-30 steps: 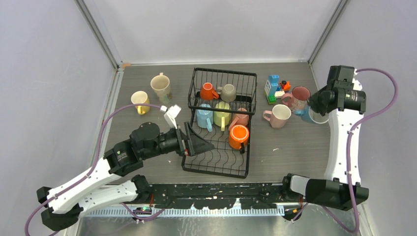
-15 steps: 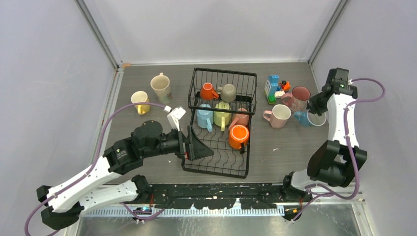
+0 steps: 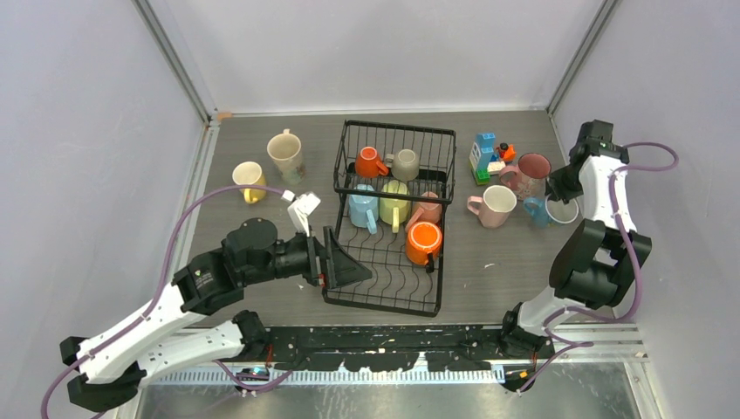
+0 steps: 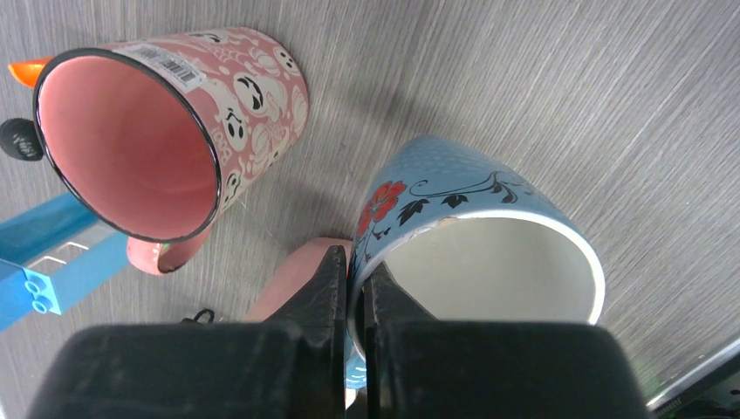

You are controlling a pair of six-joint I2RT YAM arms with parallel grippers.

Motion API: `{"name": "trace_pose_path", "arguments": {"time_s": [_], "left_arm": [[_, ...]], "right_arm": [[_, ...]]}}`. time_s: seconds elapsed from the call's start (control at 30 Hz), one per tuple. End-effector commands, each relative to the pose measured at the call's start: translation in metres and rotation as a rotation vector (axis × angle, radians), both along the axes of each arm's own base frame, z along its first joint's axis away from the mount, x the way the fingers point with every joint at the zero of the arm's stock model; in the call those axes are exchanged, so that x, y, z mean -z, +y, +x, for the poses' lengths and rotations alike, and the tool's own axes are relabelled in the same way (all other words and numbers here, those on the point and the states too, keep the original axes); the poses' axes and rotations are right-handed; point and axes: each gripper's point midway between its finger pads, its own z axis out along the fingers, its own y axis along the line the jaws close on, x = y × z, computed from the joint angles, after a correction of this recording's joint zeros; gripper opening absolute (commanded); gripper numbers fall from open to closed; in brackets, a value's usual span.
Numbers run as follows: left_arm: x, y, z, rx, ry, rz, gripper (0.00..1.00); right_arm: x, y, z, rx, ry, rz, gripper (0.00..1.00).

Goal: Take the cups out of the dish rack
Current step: Place the cup at the center of the board.

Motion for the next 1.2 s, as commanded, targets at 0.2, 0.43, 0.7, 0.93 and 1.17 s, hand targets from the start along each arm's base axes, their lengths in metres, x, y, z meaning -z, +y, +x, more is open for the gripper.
{"name": "trace_pose_path", "arguments": {"time_s": [0.2, 0.43, 0.7, 0.93, 1.17], "left_arm": [[-0.015, 0.007, -0.002, 0.007, -0.056, -0.001, 1.0], [-0.016, 0.01, -0.003, 0.006, -0.059, 0.003, 1.0], [-0.02, 0.014, -0.005, 0.002, -0.063, -0.006, 1.0], [-0.02, 0.017, -0.006, -0.007, -0.056, -0.014, 1.0], [-0.022, 0.019, -0.008, -0.005, -0.056, -0.022, 1.0]], "right_arm": [[-0.003, -0.016, 0.036, 0.07, -0.075, -0.007, 0.0], [0.0, -0.016, 0.043, 0.076, -0.086, 0.004, 0.0], [0.004, -0.013, 0.052, 0.082, -0.089, 0.024, 0.01], [0.007, -0.006, 0.058, 0.064, -0.08, 0.038, 0.1], [0.007, -0.003, 0.049, 0.048, -0.039, 0.024, 0.2]]}}
